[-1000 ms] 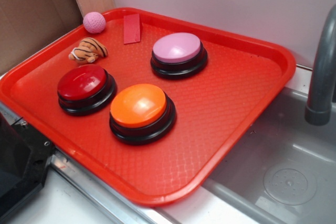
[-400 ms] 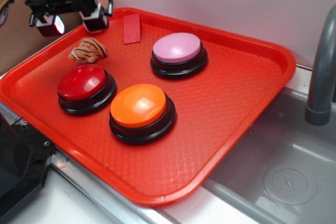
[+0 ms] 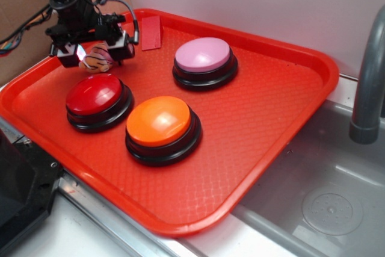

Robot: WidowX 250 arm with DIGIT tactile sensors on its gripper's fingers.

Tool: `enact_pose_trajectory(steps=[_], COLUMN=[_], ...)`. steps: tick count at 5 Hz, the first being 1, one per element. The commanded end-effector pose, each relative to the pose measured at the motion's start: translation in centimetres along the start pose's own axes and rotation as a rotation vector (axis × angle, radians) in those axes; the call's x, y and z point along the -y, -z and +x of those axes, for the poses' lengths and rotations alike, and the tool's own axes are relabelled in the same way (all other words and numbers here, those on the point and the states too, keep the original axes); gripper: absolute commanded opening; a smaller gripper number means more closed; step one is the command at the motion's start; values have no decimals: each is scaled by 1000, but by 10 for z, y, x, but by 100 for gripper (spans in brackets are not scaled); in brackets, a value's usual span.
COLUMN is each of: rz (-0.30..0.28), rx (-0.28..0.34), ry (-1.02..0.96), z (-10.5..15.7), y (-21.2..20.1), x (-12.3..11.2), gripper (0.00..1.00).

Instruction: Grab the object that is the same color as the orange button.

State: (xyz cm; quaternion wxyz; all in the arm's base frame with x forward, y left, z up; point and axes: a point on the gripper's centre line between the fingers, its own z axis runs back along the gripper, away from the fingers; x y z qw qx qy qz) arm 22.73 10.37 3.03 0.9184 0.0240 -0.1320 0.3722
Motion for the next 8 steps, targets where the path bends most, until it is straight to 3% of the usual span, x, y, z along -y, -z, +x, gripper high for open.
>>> enact_pose_trajectory(steps=[1, 3, 4, 6, 7, 8], rz=[-28, 3, 9, -144, -146, -101], rx=[-9, -58, -162, -106, -115, -148], ry=[-2, 194, 343, 488, 539, 505], z=[11, 32, 34, 18, 6, 23], y=[-1, -57, -100, -176, -179, -166], x=[-9, 9, 31, 73, 81, 70], gripper=[0, 0, 0, 0, 0, 4])
